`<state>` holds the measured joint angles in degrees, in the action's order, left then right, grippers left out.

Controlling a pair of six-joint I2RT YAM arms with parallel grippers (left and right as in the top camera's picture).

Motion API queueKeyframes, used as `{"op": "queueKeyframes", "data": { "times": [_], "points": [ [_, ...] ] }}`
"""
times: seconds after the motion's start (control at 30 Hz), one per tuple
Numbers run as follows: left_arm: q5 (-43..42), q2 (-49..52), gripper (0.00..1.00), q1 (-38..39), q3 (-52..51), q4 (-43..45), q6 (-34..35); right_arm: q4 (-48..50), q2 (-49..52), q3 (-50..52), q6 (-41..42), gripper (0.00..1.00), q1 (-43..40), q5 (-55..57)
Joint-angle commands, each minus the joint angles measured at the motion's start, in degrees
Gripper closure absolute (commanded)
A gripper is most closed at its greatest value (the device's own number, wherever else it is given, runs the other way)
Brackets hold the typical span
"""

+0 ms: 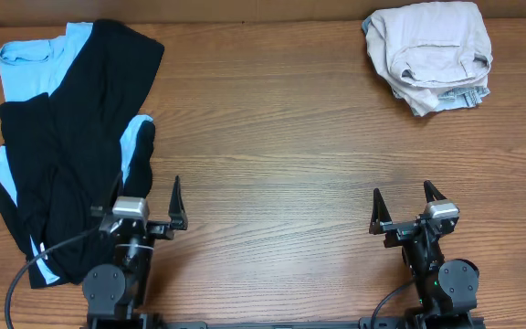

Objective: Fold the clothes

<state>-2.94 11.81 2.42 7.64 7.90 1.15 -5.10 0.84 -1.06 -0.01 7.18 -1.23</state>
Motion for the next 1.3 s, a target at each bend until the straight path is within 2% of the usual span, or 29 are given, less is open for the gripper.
{"op": "queueKeyframes", "data": {
  "times": [0.0,0.47,0.67,0.87,1.27],
  "points": [
    [1.5,-3.4,0.0,-1.2,-2.4,0.4,0.8,0.3,-0.7,0.6,0.0,0.0,0.3,0.2],
    [1.2,-11.7,0.0,-3.6,-7.3,-1.4,0.8,0.3,-0.7,0.6,0.0,0.0,0.3,0.2],
    [0.9,-11.6,0.0,-3.6,-7.3,-4.9,0.8,0.3,-0.7,0.6,0.0,0.0,0.3,0.2],
    [0.0,-11.6,0.0,-3.6,-7.3,-12.3,1.7,0.3,-0.7,0.6,0.0,0.0,0.3,0.2],
    [0.0,-11.6,0.0,-3.6,-7.3,-12.2,1.6,0.3,-0.7,0.6,0.0,0.0,0.3,0.2]
  ]
}}
